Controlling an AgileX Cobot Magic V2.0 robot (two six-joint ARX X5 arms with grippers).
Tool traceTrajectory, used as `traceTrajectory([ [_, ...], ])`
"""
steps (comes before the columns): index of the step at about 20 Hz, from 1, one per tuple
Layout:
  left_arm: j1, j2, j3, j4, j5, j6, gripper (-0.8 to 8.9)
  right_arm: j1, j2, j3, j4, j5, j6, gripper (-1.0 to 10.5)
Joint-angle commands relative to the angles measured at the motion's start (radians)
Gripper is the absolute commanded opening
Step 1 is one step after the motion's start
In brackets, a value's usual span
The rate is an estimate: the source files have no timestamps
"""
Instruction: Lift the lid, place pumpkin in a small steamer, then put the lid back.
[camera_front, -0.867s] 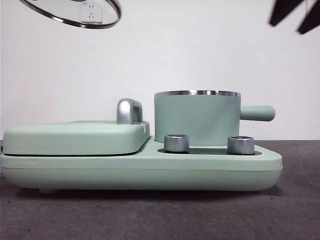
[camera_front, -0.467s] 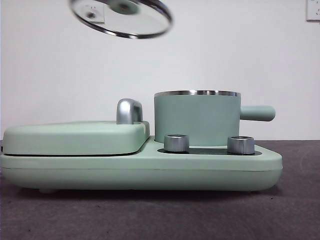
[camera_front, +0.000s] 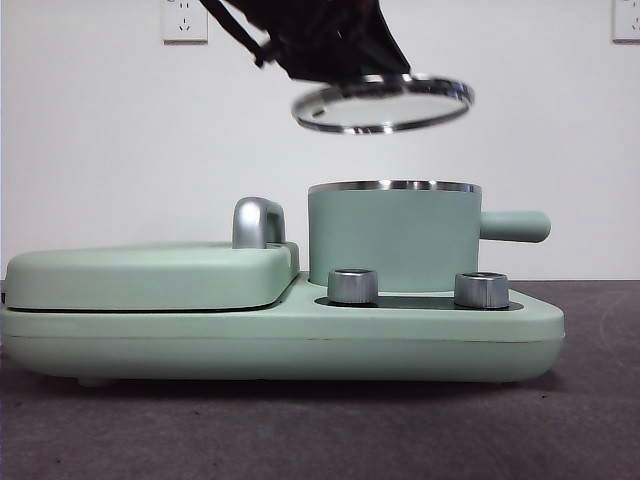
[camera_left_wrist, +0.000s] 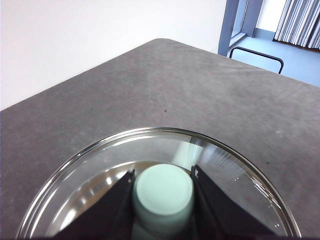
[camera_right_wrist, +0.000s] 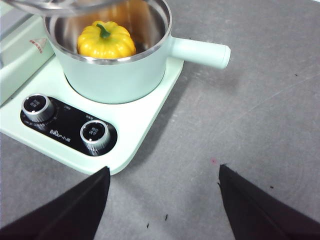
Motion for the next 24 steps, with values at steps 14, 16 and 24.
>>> traceTrajectory([
  [14,-0.006,0.193,0.014,0.141,-0.03,0.0,0.1,0.007,0.005,0.005,-0.029,-0.003,0.01,3.4],
  [16,-0.006,0.192,0.014,0.134,-0.03,0.0,0.1,0.007,0.005,0.005,-0.028,-0.003,0.01,3.4],
  [24,-0.006,0.181,0.018,0.04,-0.031,0.004,0.1,0.007,0.005,0.005,-0.028,-0.003,0.01,3.4],
])
